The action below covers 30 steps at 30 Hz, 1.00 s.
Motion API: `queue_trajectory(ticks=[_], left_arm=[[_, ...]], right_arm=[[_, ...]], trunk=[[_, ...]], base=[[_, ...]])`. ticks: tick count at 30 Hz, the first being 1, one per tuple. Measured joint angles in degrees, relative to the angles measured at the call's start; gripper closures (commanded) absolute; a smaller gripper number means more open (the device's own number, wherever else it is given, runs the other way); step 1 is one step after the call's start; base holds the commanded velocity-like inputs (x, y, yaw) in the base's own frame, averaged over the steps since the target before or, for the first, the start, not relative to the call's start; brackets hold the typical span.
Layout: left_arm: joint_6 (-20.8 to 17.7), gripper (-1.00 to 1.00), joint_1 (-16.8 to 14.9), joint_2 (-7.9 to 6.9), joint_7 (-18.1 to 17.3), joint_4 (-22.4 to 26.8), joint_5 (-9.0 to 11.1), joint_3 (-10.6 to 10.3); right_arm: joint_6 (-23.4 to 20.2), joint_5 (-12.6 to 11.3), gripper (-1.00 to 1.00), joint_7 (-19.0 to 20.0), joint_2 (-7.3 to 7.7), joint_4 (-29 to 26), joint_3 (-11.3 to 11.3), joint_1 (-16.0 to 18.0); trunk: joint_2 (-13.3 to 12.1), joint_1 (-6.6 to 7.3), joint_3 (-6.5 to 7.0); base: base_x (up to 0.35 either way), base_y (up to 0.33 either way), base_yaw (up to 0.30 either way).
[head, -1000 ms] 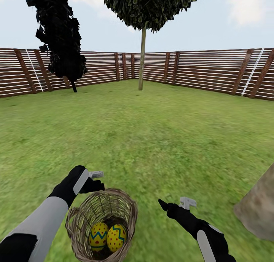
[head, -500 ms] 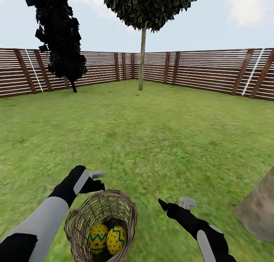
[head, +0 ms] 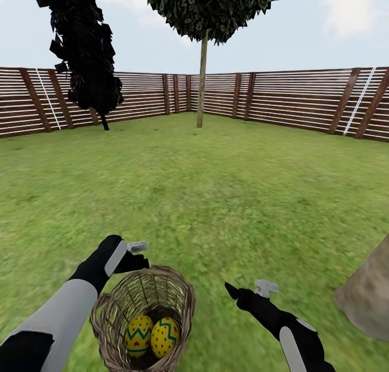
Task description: Take the three Easter eggs out of the wicker basket on the lawn in the garden, then place them on the lawn next to a single tree (choose any tree) so that all three eggs are next to the same tree and none are left in the basket.
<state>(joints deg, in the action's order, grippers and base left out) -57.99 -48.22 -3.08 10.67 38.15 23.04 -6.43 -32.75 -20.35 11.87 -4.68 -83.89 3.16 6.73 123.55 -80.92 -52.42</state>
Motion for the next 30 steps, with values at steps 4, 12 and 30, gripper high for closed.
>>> queue_trajectory(ticks=[4,12,30], left_arm=[[0.02,-1.00,0.00,0.00,-0.01,-0.06,-0.01,0.00],[0.06,-1.00,-0.07,0.07,0.01,-3.31,0.06,0.04],[1.86,-1.00,-0.09,0.32,-0.02,-4.03,0.01,-0.80]], right_arm=[[0.00,0.00,-1.00,0.00,0.00,0.00,0.00,0.00],[0.00,0.00,-1.00,0.00,0.00,0.00,0.00,0.00],[0.23,0.09,-1.00,0.38,0.07,-0.33,0.25,-0.03]], trunk=[[1.60,-0.88,-0.72],[4.81,-2.64,-2.15],[12.03,-6.59,-5.39]], base=[[0.000,0.000,0.000],[0.000,0.000,0.000],[0.000,0.000,0.000]])
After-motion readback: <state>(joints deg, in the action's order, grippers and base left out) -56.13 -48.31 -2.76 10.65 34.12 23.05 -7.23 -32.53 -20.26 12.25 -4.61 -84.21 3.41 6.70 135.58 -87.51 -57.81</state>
